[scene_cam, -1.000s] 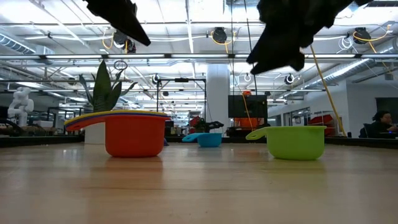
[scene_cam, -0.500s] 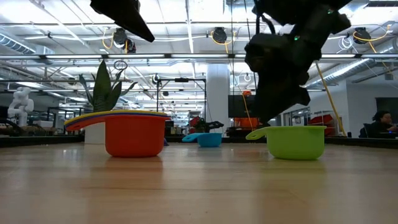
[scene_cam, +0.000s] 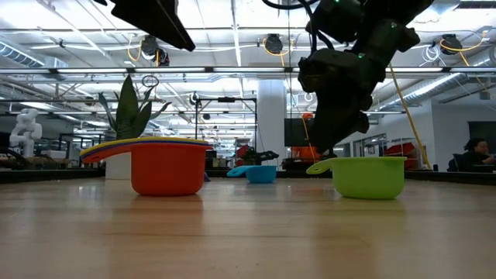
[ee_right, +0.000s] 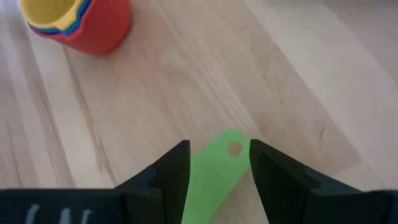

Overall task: Nest measuring cups in basket
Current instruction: Stack the green measuring cup on top of the yellow measuring cup

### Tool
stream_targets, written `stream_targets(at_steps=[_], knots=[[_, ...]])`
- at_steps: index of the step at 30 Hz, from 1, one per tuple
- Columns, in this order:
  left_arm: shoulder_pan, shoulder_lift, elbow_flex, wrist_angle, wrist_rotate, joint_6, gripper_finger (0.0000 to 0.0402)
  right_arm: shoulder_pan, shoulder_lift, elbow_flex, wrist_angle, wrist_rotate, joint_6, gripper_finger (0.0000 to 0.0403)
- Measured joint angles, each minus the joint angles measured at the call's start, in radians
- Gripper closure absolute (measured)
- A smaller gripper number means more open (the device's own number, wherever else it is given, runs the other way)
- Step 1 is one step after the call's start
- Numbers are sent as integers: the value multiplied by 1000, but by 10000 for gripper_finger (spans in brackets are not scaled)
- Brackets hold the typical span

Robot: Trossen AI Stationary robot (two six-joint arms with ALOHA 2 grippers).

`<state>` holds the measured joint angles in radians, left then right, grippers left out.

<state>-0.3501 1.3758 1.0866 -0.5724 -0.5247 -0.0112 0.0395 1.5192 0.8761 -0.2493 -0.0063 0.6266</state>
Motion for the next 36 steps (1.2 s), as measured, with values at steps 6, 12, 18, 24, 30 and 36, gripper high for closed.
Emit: stream_targets(at_steps=[6, 12, 18, 24, 30, 36], knots=[[10, 0, 0, 0, 0, 3, 73, 4, 0, 0, -11, 1, 24, 243], [10, 0, 0, 1, 0, -1, 73, 19, 0, 0, -10, 3, 32, 243], [10, 0, 0, 10, 0, -1, 73, 21, 0, 0, -8, 4, 14, 243], [10, 0, 0, 76, 1, 12, 73, 21, 48, -1, 15, 2, 17, 235], [10, 0, 0, 95, 2, 38, 73, 15, 122, -1, 113, -98, 16, 193], [10, 0, 0, 97, 2, 63, 73, 13, 160, -1, 198, -196, -1, 165]])
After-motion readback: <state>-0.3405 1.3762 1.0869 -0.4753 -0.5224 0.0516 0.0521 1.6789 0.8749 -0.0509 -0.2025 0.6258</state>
